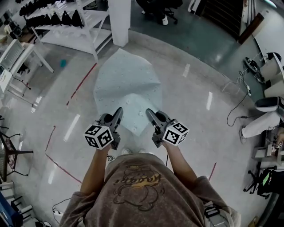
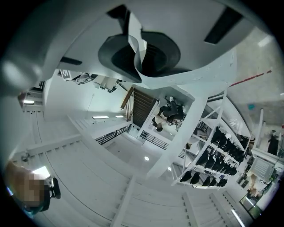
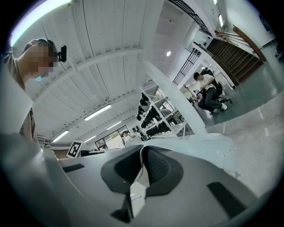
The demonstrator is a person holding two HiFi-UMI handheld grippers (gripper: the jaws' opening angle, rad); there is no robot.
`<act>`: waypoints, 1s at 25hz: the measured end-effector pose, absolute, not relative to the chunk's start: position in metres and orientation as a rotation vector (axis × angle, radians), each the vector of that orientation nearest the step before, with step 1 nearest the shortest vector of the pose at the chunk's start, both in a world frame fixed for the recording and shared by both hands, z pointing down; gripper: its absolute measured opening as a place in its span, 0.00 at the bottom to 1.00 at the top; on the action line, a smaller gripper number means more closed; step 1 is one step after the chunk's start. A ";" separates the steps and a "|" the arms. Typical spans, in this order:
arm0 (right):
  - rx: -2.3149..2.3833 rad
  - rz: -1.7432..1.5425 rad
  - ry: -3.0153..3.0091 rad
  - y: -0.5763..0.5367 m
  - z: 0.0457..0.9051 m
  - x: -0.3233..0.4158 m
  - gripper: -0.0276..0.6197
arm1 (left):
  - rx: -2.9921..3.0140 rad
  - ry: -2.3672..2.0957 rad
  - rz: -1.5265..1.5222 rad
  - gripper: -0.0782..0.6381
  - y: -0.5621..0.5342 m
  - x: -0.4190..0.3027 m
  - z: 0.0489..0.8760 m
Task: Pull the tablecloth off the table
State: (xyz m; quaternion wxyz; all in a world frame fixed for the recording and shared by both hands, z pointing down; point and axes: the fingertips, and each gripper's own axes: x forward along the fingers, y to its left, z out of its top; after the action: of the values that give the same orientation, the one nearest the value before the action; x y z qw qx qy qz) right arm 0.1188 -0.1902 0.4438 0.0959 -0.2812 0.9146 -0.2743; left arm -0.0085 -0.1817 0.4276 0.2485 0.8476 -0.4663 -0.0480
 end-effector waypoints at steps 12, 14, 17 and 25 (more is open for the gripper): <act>-0.647 -0.756 2.825 -0.178 0.428 0.094 0.06 | 2.246 -1.416 -0.195 0.14 -0.163 -0.031 0.413; -0.612 -0.749 2.843 -0.174 0.428 0.082 0.06 | 2.228 -1.436 -0.210 0.14 -0.157 -0.042 0.413; -0.562 -0.741 2.871 -0.170 0.426 0.069 0.06 | 2.214 -1.470 -0.208 0.14 -0.150 -0.054 0.411; -0.457 -0.660 2.943 -0.165 0.421 0.036 0.06 | 2.188 -1.590 -0.217 0.14 -0.140 -0.083 0.405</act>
State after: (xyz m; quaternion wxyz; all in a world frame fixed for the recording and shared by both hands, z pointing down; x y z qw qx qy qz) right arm 0.0357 -0.1646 0.4207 0.0457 -0.1495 0.9637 -0.2162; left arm -0.0833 -0.1396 0.4054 0.2126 0.7879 -0.5726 -0.0780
